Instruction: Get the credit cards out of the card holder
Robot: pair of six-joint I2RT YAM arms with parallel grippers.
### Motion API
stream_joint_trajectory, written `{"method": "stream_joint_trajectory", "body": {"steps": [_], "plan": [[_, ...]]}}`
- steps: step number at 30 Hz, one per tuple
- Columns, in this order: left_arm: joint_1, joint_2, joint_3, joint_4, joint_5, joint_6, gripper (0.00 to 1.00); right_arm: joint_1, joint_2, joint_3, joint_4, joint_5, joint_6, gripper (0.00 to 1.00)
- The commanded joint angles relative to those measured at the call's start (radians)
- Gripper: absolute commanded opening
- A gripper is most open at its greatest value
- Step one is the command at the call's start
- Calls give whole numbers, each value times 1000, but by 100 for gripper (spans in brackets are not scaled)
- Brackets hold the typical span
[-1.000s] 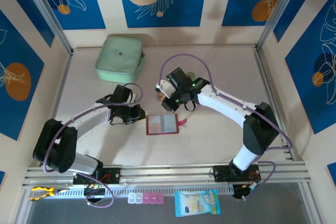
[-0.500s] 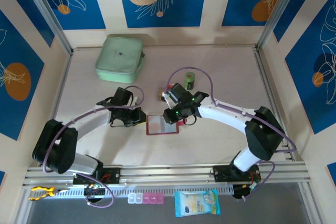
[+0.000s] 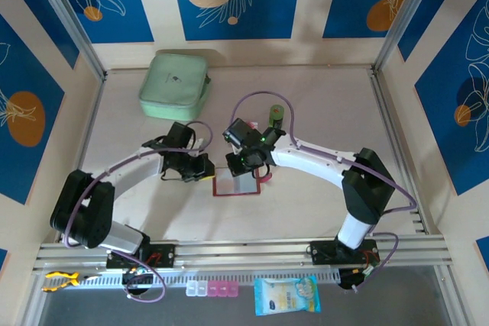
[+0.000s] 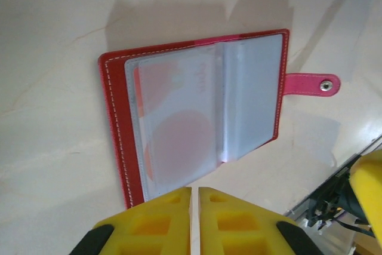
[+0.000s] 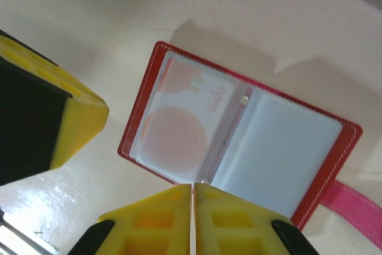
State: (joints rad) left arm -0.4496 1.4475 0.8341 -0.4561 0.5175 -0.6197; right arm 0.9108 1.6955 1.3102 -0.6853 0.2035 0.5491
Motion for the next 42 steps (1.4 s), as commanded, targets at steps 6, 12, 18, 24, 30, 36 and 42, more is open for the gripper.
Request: {"method": "stream_joint_trajectory", "body": {"steps": [6,12,18,24,30,36,42], "plan": [[-3,-61,1,-98,11,-11,12,5,-89,-55,-27,11,78,12],[-3,-98,-118,54,-16,44,13,34,-210,-237,123,82,110,13],[-3,-127,-126,84,-42,4,13,43,-267,-327,194,55,190,13],[-15,-123,-153,139,-22,-37,13,39,-214,-296,182,-11,211,15],[-25,-96,-151,143,-15,-49,13,21,-173,-280,200,-83,241,18],[-27,-43,-112,152,-11,-24,13,14,-169,-278,227,-101,253,18],[-27,25,-98,149,1,-38,13,13,-116,-244,196,-89,247,20]]}}
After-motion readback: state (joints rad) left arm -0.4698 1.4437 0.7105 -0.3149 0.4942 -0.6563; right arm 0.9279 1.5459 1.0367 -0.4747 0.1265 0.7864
